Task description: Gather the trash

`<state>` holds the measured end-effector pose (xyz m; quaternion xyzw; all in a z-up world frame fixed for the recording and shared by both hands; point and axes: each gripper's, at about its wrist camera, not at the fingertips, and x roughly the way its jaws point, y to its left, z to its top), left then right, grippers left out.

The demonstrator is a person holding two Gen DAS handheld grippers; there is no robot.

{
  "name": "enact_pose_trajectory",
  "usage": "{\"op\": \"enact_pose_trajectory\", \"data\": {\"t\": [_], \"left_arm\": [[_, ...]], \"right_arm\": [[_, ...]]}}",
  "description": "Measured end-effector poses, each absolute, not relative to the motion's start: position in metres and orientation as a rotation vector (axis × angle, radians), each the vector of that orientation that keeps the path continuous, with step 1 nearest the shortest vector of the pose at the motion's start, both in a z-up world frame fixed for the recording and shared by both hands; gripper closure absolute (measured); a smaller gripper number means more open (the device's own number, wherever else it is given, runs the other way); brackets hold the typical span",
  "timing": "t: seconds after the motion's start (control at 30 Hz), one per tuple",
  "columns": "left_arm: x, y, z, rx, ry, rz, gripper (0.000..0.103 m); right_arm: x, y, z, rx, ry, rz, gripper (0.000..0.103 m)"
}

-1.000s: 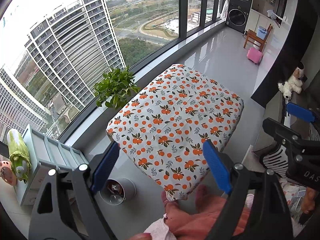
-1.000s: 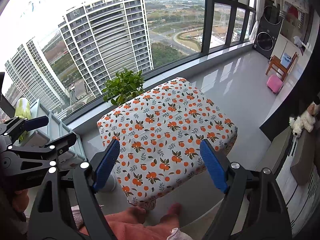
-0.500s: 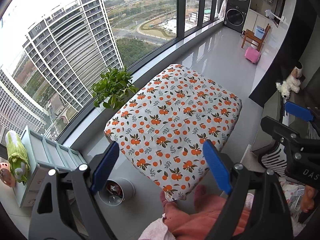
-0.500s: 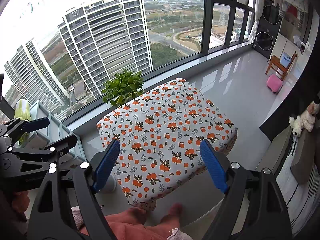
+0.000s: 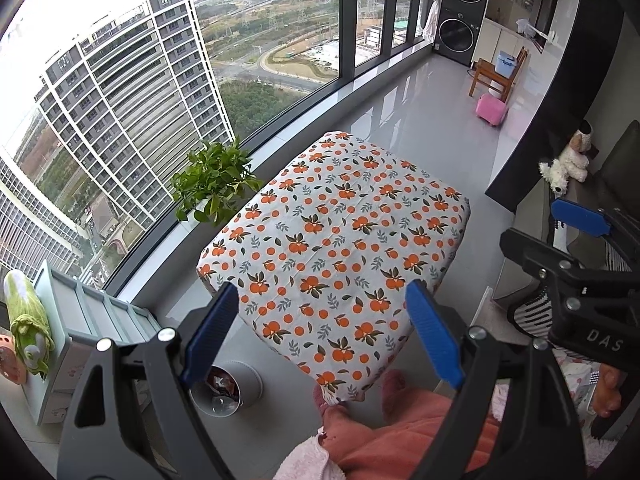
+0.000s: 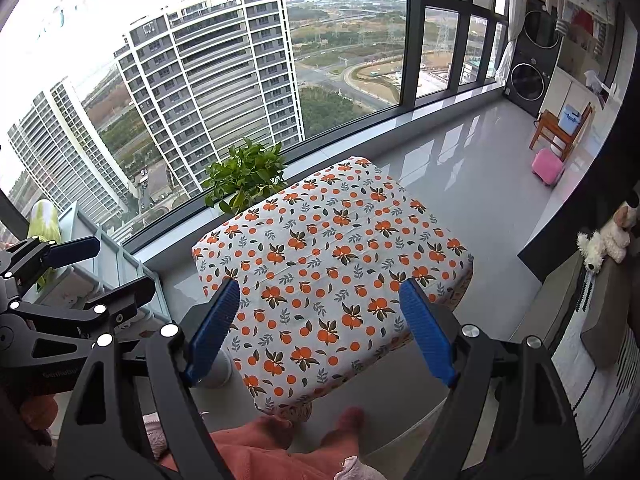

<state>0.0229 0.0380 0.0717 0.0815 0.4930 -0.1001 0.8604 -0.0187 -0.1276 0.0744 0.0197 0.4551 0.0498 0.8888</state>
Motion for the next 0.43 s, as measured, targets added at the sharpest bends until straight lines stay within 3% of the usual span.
{"op": "enact_pose_trajectory", "data": {"t": [0.43], "left_arm": [[0.0209, 0.0383, 0.0733, 0.207, 1.010, -0.146, 0.018]], "right_arm": [[-0.0248, -0.1296, 0.0760, 0.050, 0.941, 0.088, 0.024]]}}
